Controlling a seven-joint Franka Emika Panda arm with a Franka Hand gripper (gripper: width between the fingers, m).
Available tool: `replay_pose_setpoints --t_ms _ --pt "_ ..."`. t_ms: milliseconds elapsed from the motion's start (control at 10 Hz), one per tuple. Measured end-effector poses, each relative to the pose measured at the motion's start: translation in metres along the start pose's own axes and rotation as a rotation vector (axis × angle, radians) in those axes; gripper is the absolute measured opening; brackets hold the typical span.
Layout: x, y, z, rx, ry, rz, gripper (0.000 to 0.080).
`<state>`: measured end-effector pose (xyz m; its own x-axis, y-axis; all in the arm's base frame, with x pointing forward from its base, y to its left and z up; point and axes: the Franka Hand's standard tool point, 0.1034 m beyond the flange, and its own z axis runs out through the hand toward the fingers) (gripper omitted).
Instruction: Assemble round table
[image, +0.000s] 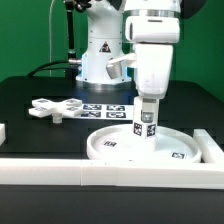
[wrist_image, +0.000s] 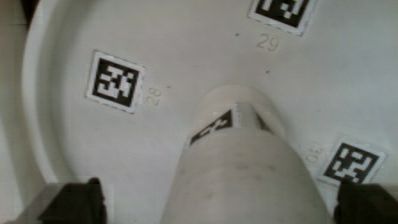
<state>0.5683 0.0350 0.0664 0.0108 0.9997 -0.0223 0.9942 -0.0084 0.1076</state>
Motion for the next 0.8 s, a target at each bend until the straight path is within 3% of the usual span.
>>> replay_pose_setpoints --t_ms 200,400,800 --pt "-0.0024 0.0000 0.0002 -0.001 -0.015 -0.117 0.0649" --pt "-0.0027 -0.0017 0.0010 0.005 -0.017 -0.116 0.0427" --pt "-0.0049 -0.0040 0.0021 0.016 -0.019 -0.110 0.0415"
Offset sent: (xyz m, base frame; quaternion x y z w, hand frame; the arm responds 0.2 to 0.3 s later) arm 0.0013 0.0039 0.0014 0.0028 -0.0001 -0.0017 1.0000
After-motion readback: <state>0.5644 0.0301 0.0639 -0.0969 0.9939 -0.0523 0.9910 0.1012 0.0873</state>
